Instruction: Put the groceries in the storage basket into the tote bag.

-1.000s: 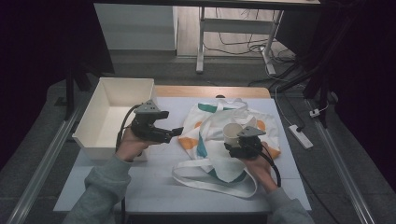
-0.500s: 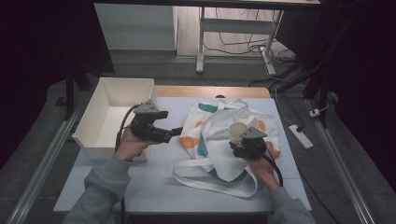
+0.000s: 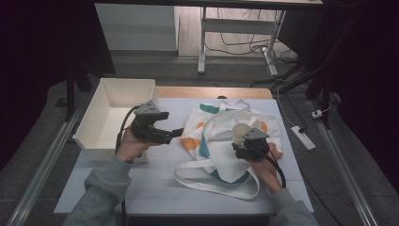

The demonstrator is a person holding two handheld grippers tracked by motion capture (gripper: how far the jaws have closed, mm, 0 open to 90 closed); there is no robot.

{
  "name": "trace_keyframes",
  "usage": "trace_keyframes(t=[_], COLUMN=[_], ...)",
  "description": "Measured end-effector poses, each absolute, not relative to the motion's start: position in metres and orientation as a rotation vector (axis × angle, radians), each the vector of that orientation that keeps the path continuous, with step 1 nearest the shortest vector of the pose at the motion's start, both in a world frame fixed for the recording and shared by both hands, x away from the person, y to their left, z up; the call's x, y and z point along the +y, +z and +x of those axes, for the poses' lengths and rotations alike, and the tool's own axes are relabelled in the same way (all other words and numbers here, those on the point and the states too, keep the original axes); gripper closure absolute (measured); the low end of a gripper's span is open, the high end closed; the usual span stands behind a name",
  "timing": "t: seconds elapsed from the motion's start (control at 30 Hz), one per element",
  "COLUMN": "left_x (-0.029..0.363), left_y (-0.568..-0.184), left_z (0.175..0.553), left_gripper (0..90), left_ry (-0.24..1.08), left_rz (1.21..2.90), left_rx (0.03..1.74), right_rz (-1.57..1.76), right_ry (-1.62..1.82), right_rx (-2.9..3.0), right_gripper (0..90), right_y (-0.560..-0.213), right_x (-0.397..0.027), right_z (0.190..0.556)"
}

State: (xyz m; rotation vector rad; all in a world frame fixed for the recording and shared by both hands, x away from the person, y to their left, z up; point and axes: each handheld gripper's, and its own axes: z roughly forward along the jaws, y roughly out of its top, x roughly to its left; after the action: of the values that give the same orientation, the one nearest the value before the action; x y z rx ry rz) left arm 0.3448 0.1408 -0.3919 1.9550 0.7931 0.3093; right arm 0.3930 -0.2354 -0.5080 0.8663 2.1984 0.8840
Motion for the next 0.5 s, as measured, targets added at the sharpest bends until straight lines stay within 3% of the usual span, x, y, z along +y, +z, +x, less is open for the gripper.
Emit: trace_keyframes(t=[0.33, 0.5], left_x=[0.141, 0.143], left_y=[-0.393, -0.393], left_z=[0.346, 0.346], left_gripper=[15.1, 15.1], left_ry=[0.309, 0.31], left_rz=[1.956, 1.955], left_rx=[0.799, 0.799], right_rz=[0.87, 0.889], right_ry=[0.968, 1.01], right_rx=[2.232, 2.194], right_gripper=[10.3, 8.7], right_y=[-0.5, -0.49], right_x=[-0.236, -0.242], right_z=[0.387, 0.379])
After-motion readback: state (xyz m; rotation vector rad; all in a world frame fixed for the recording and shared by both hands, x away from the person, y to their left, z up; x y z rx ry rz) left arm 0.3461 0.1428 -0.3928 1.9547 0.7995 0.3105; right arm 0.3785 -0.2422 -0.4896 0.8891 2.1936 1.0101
